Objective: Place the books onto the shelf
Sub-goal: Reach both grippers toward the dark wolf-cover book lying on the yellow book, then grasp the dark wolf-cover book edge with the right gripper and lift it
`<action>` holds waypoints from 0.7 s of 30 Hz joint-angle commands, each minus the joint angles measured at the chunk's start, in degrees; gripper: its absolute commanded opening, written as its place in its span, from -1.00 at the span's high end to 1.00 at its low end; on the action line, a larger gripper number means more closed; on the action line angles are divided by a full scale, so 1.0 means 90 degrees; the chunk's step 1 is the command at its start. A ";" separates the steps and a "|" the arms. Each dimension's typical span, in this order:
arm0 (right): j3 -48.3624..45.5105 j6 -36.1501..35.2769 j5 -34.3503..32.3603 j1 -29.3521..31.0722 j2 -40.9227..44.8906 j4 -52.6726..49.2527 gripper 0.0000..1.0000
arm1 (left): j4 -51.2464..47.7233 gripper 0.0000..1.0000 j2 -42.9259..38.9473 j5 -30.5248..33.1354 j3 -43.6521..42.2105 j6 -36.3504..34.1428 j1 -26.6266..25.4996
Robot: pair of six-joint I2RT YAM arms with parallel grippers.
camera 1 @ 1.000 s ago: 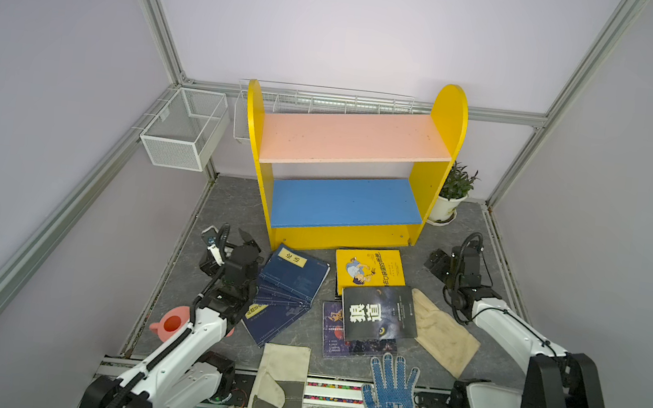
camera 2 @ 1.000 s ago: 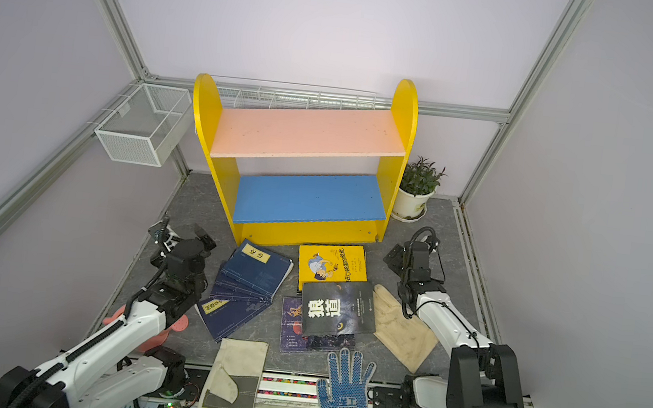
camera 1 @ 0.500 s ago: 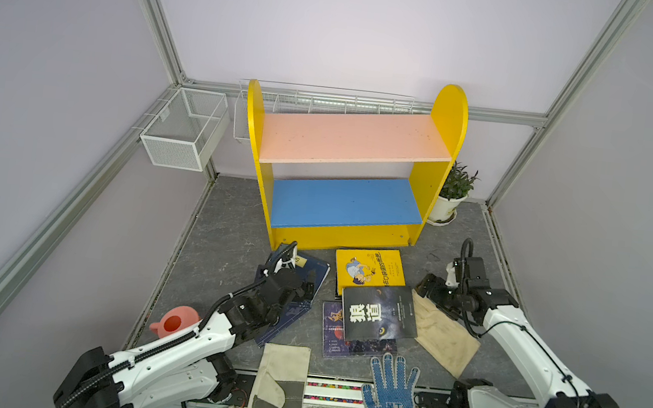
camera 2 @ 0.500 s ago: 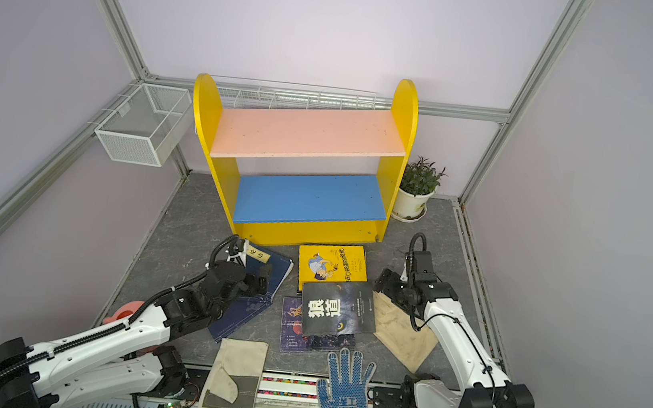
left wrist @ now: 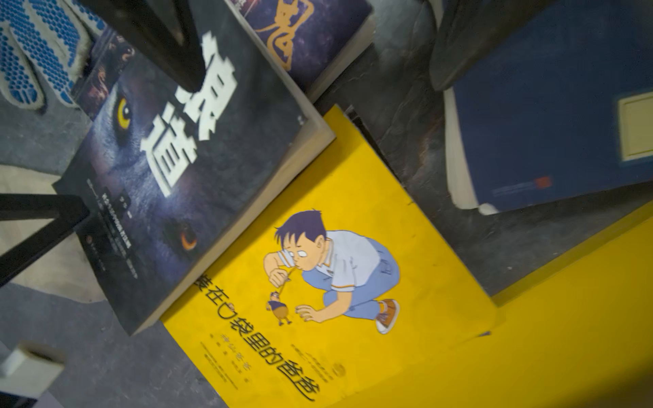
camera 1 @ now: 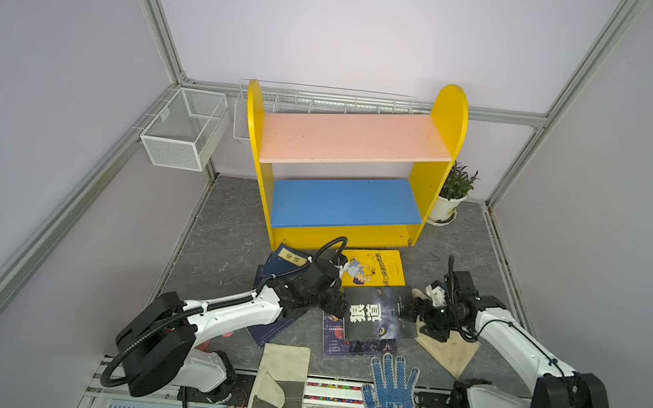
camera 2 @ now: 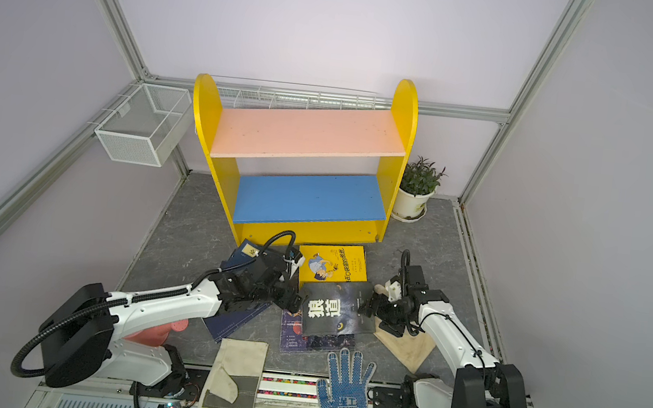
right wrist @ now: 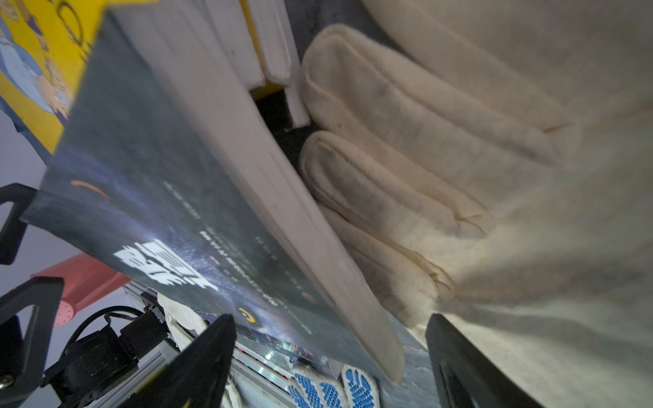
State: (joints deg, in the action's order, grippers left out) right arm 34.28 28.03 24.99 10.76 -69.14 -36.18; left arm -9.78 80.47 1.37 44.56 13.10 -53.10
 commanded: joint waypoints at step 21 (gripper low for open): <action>0.0279 -0.0471 0.0851 0.0582 0.0241 0.1075 0.05 | -0.0476 -0.53 0.1254 -0.0165 0.0398 -0.0052 -0.0057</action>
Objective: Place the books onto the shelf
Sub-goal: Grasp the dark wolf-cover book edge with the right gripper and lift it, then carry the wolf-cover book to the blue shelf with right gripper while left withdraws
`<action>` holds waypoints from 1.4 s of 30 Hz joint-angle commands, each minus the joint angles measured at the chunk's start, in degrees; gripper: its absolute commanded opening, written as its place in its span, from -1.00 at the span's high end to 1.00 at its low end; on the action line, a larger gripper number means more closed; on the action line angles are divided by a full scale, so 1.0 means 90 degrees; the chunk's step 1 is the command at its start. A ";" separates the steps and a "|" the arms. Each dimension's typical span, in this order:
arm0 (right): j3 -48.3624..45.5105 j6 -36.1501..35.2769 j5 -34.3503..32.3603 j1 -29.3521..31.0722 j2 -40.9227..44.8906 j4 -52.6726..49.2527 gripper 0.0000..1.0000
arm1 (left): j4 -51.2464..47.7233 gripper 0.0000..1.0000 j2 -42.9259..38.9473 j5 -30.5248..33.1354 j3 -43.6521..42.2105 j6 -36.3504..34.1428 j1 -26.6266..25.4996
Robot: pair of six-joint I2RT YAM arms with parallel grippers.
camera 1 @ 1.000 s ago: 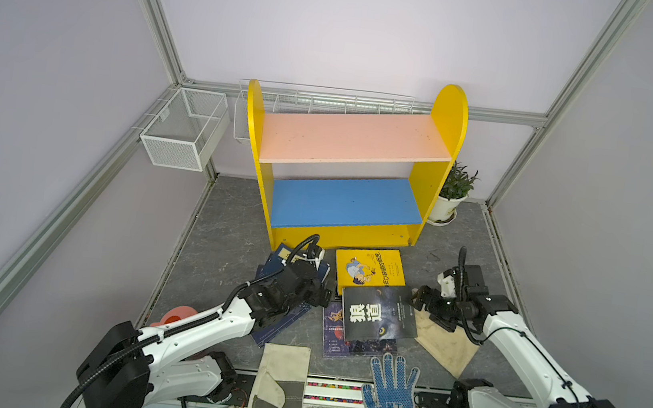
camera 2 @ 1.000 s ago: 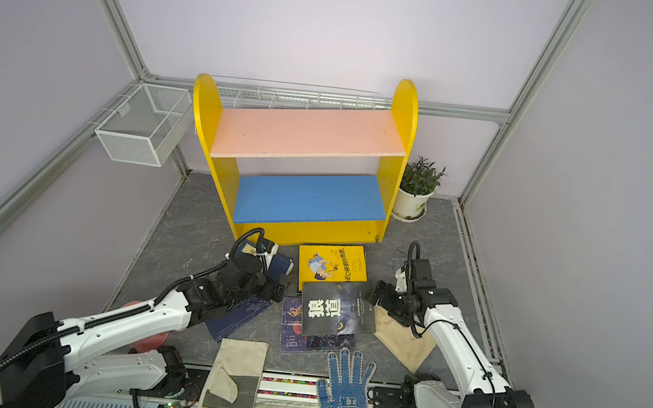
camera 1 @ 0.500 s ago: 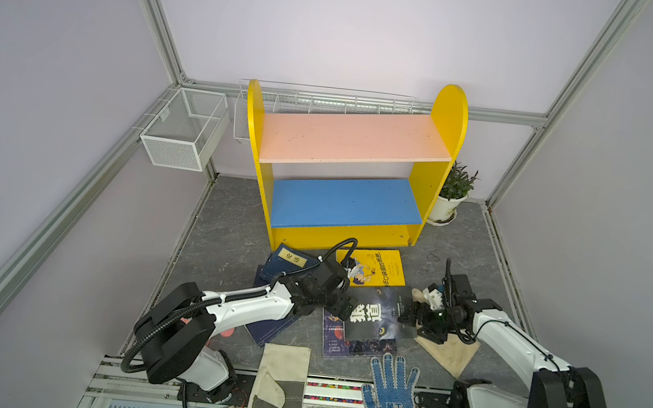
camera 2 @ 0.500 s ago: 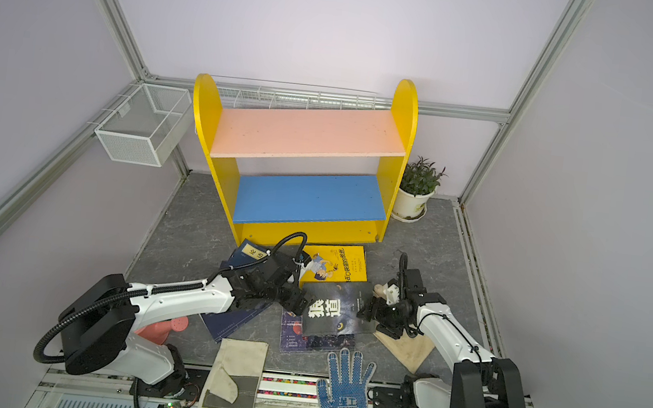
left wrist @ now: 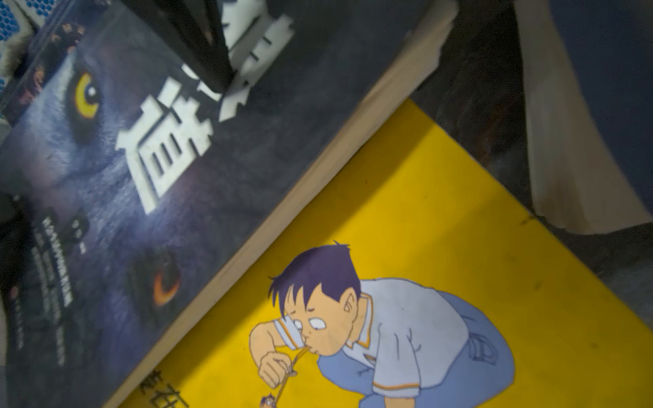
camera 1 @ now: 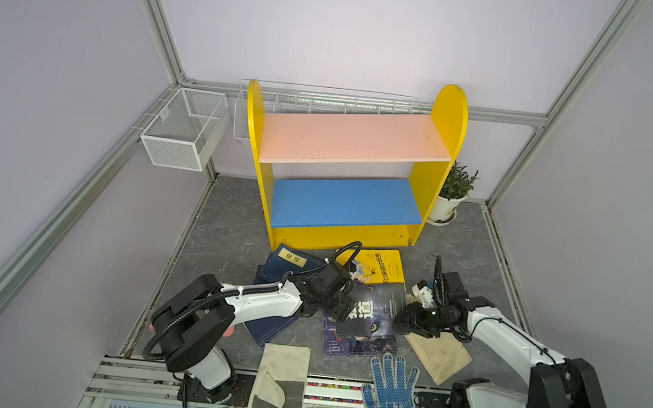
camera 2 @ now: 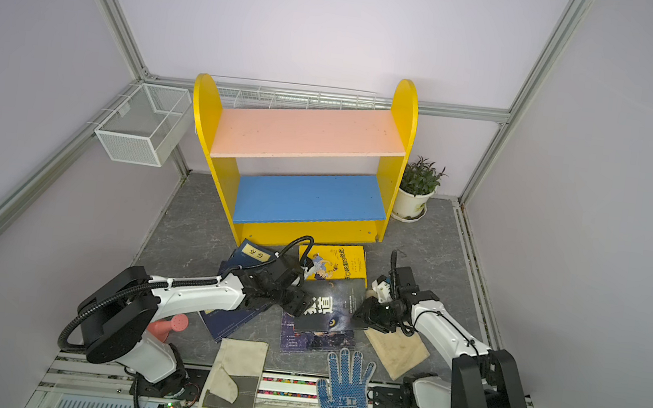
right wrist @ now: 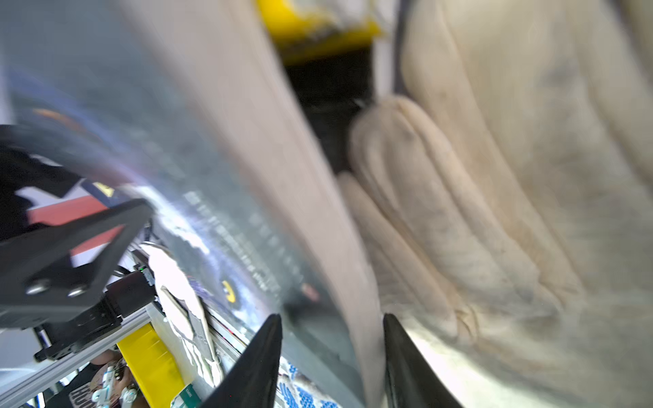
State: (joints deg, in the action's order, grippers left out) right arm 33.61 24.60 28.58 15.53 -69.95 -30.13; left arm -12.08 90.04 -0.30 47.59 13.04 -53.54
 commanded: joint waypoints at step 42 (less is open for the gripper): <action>0.2268 0.1591 0.0818 0.0099 0.0952 0.3335 0.87 | -0.1327 -0.95 -0.5125 0.4320 -0.1367 0.4155 0.1690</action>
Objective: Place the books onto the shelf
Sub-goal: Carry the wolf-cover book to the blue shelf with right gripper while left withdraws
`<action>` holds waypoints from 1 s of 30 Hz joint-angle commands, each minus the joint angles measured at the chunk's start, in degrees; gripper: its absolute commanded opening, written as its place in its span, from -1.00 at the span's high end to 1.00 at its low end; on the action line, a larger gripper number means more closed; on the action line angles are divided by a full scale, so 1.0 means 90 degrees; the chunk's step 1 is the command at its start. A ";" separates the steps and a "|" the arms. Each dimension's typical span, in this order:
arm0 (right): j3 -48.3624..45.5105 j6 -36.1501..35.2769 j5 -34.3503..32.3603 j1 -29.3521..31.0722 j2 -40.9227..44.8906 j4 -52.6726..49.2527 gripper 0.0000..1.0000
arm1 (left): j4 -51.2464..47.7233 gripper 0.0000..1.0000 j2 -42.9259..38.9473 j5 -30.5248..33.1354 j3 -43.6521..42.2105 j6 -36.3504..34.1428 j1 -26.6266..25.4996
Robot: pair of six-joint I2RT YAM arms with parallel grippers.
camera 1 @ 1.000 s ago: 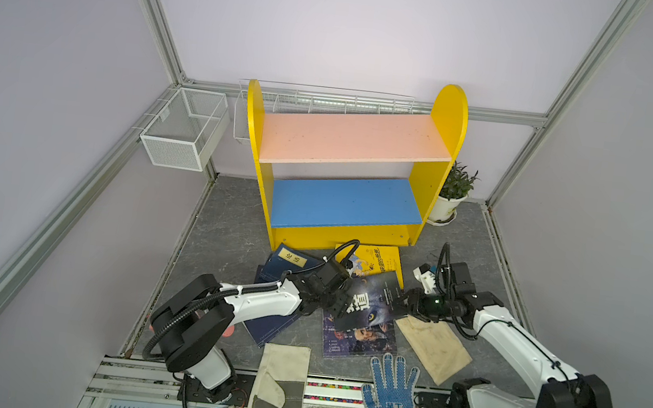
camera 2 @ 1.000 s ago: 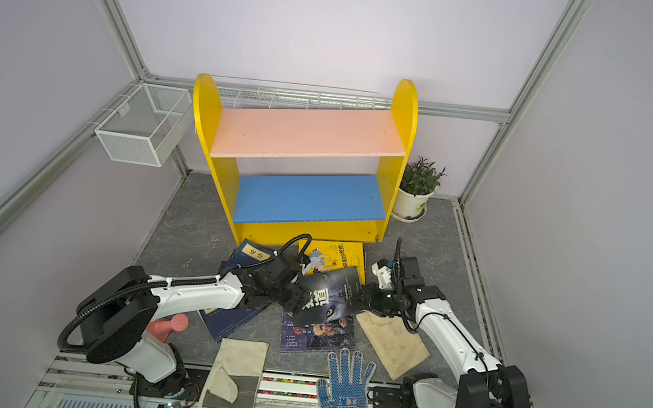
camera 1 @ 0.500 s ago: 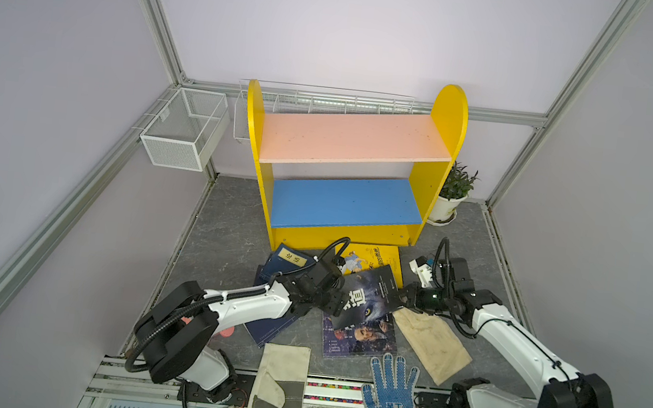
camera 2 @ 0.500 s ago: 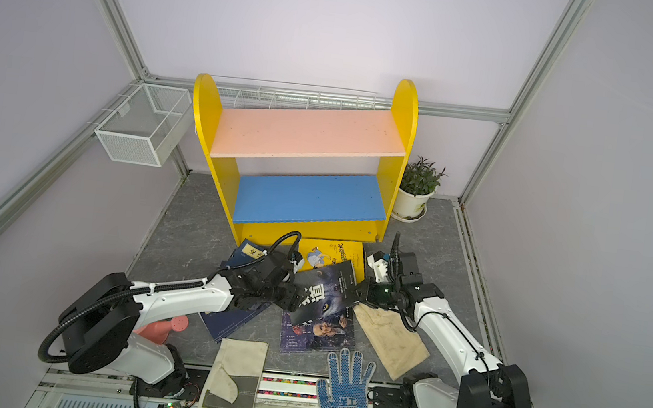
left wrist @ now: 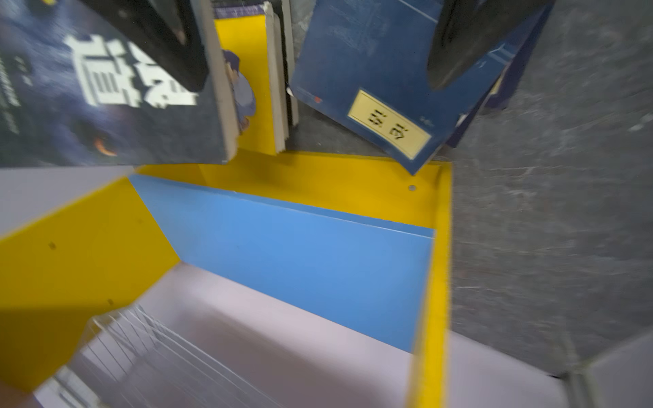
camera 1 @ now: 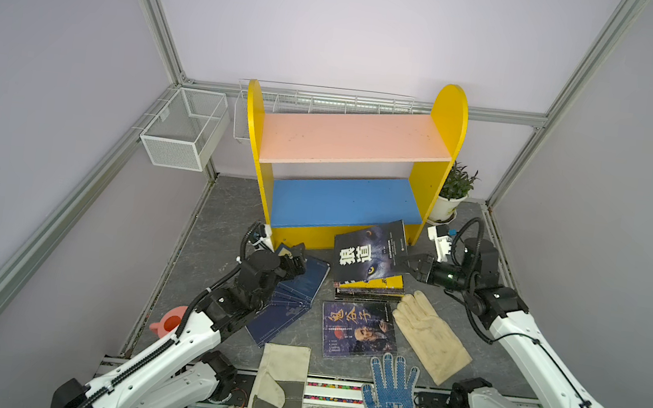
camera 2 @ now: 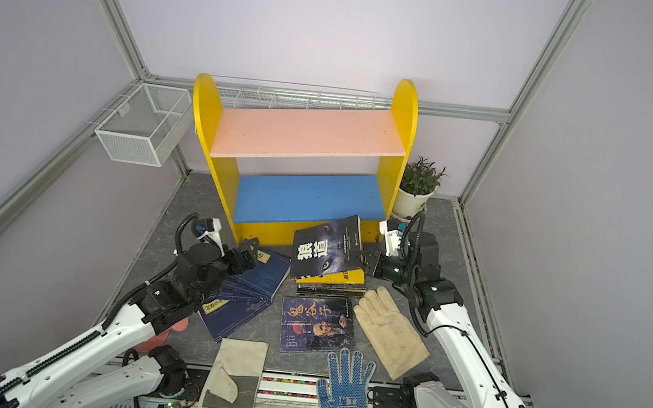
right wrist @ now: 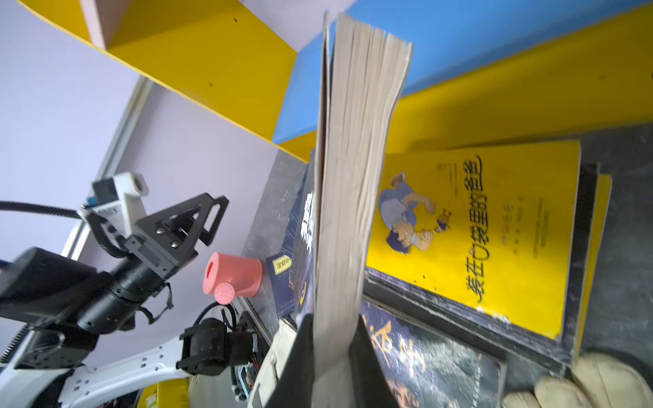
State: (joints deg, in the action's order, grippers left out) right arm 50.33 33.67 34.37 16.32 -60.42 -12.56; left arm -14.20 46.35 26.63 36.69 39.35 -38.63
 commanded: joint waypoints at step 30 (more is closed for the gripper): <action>0.4341 0.1810 0.0150 0.1375 -0.6071 0.2798 0.87 | -0.2399 -0.96 -0.1015 0.1679 -0.0668 0.2366 0.0044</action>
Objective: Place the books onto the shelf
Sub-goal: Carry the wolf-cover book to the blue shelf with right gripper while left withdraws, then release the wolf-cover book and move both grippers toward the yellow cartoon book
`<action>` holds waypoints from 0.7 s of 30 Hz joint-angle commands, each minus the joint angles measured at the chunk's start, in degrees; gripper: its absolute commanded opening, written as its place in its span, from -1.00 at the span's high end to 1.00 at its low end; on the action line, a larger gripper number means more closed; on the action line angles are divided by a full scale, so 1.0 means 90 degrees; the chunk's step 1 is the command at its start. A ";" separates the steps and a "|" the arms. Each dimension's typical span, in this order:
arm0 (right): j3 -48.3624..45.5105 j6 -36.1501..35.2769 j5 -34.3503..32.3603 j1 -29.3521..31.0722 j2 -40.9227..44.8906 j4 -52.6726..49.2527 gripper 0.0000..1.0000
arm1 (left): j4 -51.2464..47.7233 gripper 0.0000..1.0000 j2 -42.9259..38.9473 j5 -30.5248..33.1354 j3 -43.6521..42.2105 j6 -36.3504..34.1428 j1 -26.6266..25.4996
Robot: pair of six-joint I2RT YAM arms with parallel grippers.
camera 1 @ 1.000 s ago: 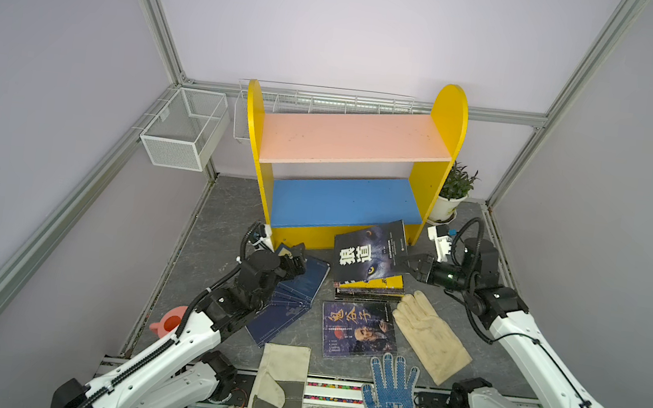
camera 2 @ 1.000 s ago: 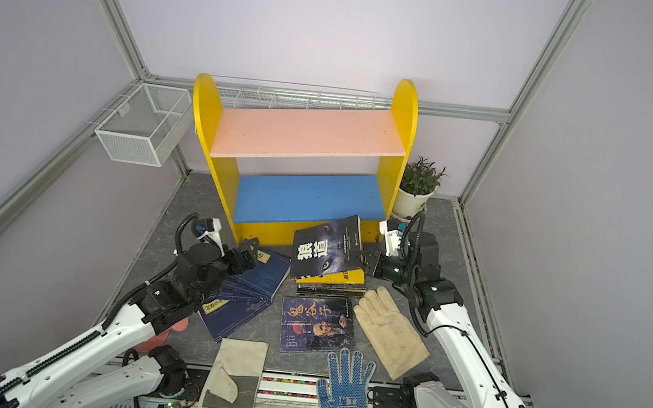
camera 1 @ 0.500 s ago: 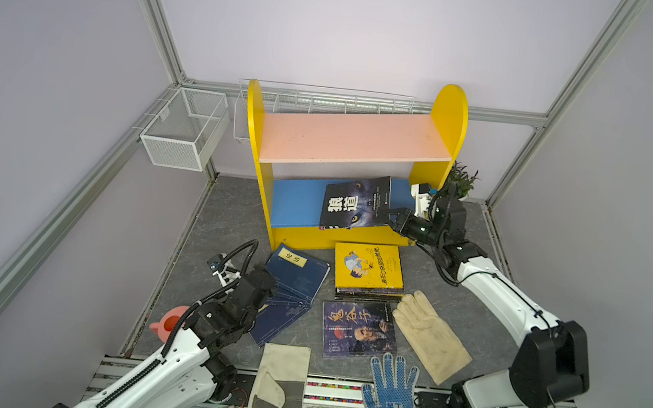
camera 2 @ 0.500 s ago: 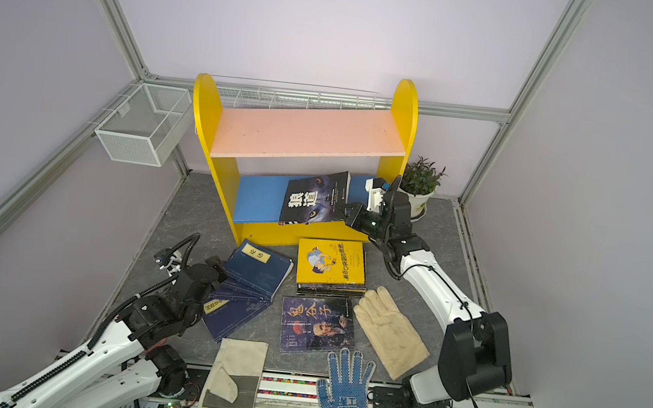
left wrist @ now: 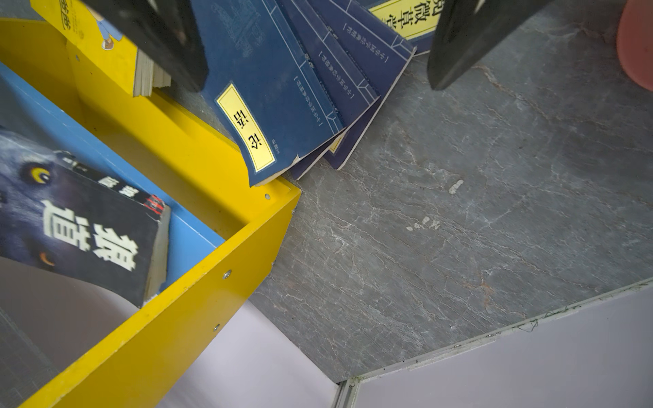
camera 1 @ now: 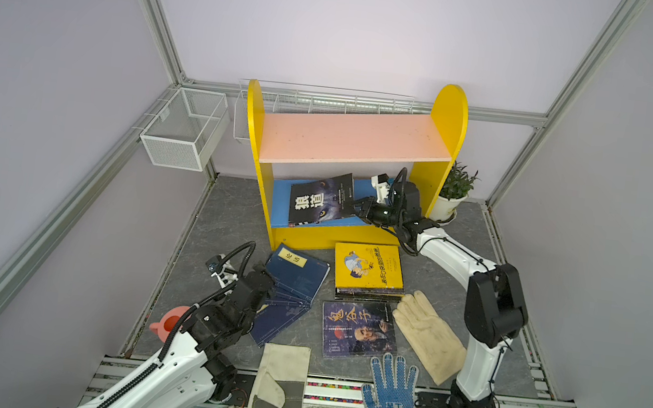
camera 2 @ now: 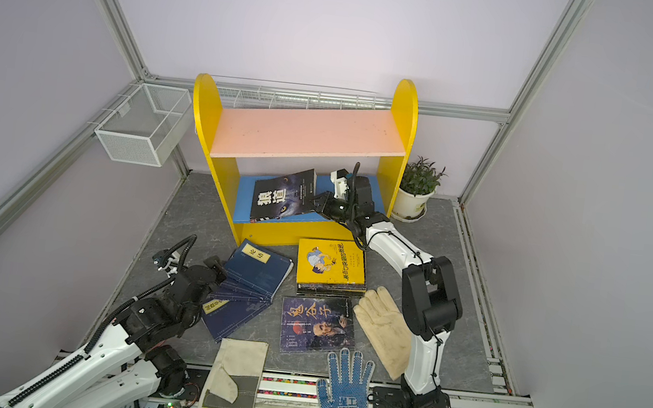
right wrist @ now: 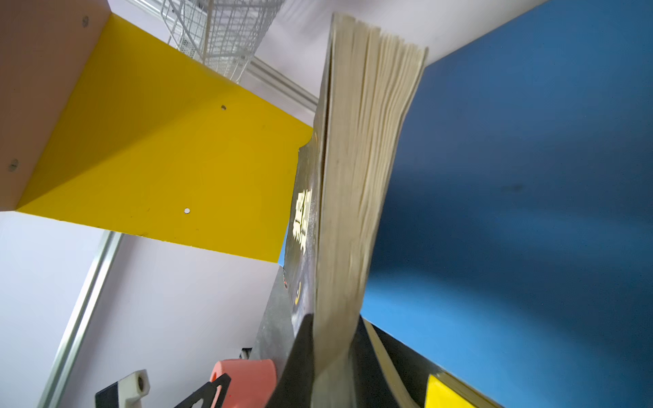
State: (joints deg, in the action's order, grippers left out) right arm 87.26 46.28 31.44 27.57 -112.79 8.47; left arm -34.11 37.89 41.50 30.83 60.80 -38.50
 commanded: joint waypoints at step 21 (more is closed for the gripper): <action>0.0712 0.0573 -0.0334 0.0362 -0.1161 0.0621 0.86 | 0.0031 -1.00 0.0066 -0.0210 -0.0017 -0.0142 0.0030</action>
State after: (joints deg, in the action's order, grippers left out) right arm 92.68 53.30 32.97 30.06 -122.30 14.39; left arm -33.98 38.22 39.75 30.83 59.72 -38.50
